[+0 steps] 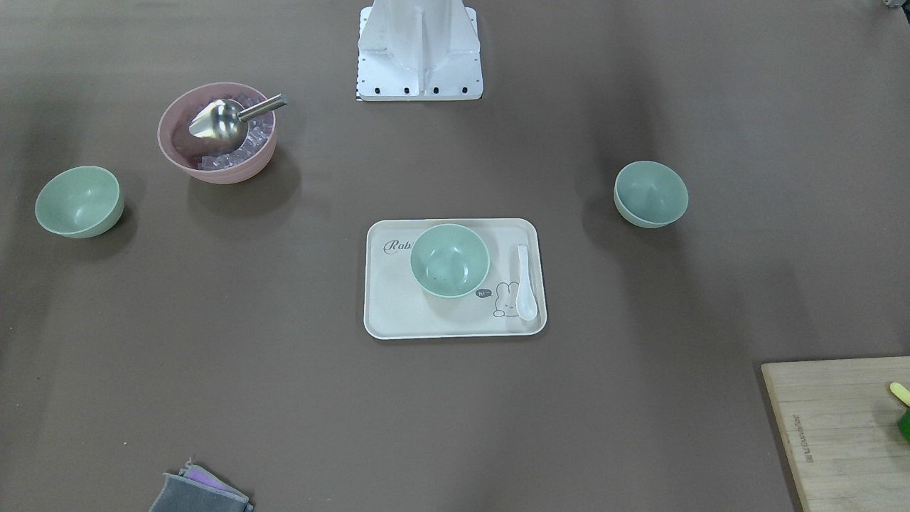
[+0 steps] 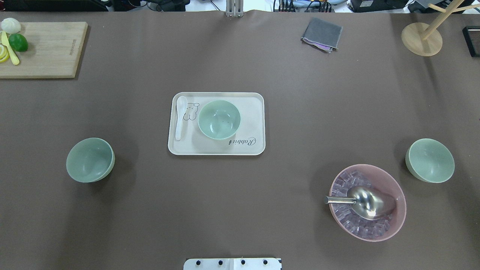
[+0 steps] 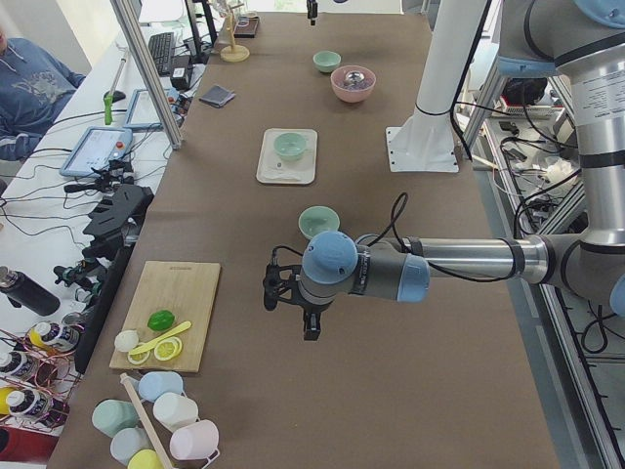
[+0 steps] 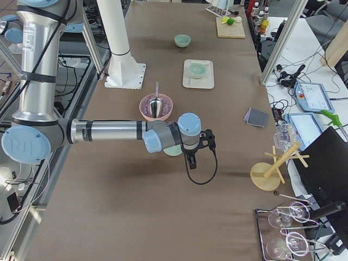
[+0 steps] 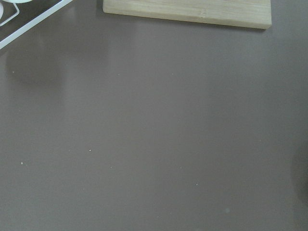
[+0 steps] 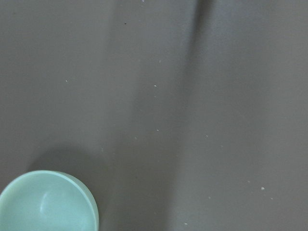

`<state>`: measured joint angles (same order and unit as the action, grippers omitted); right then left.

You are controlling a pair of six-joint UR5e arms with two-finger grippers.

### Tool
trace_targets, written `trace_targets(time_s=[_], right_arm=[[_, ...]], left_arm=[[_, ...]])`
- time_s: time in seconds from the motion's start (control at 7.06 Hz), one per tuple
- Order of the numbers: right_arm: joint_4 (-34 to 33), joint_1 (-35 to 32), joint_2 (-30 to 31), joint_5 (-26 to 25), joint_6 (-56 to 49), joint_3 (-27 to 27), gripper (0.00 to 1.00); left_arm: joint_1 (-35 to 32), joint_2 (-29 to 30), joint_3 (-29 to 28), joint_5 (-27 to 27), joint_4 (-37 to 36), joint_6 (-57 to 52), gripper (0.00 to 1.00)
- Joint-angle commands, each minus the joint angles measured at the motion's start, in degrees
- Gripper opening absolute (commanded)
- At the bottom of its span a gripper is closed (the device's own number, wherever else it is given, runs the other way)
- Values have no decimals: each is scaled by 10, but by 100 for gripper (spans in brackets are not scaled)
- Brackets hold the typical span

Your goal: Stack green bowls together

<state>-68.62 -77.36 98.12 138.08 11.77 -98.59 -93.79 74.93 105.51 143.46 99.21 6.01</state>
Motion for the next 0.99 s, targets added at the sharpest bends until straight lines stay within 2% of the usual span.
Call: trace_targets(time_s=[0.0, 0.28, 0.43, 0.85], right_arm=[[41, 47, -2, -11, 67, 12, 96], [45, 74, -2, -11, 94, 10, 86], [47, 89, -2, -10, 91, 10, 77], [92, 120, 5, -24, 82, 38, 74]], left_arm=[[32, 3, 0, 3, 47, 42, 98], [102, 4, 2, -2, 110, 174, 98], [133, 6, 1, -3, 136, 215, 98], [188, 22, 1, -31, 156, 271, 98]])
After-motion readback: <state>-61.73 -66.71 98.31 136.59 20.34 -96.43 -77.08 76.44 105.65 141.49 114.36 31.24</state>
